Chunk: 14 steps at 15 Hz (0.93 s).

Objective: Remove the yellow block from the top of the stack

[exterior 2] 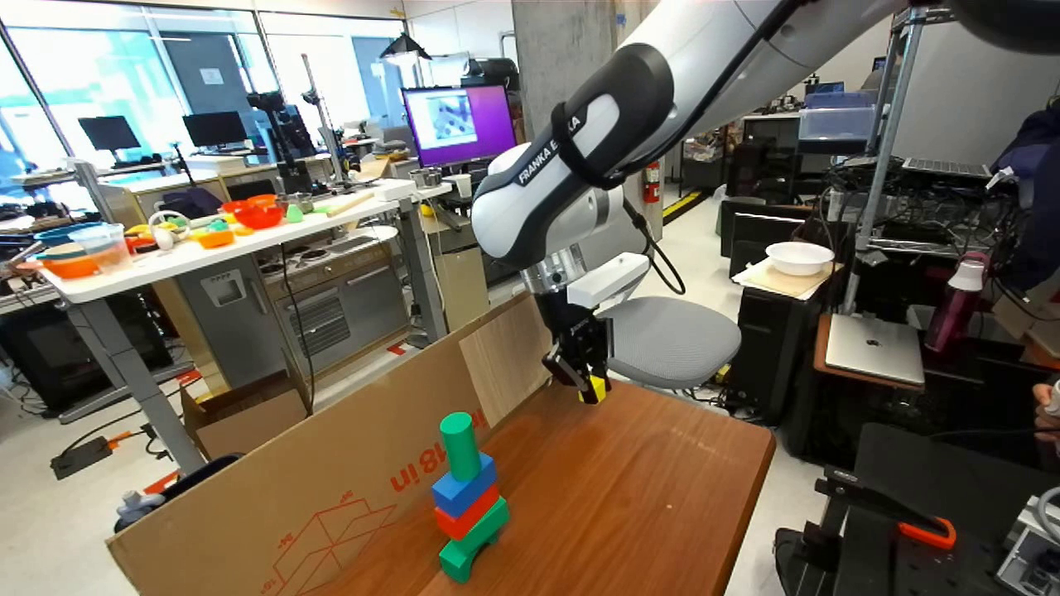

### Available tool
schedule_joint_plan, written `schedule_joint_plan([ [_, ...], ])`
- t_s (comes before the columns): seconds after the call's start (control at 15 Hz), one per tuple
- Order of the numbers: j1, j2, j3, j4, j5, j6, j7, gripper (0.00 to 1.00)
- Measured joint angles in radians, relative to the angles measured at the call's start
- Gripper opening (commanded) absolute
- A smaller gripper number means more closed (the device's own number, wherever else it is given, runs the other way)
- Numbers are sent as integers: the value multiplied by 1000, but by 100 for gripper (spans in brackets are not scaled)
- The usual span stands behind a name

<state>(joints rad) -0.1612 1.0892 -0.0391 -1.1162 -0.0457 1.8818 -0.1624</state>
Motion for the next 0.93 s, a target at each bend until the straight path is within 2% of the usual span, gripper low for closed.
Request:
schedule_joint_plan([
  [0.47, -1, 112, -19, 146, -3, -59, 42, 8],
  [0.53, -1, 129, -24, 165, -4, -65, 49, 58],
  [0.67, -1, 155, -30, 203, -5, -89, 57, 65],
  [0.93, 0, 178, -31, 255, -9, -119, 61, 95],
])
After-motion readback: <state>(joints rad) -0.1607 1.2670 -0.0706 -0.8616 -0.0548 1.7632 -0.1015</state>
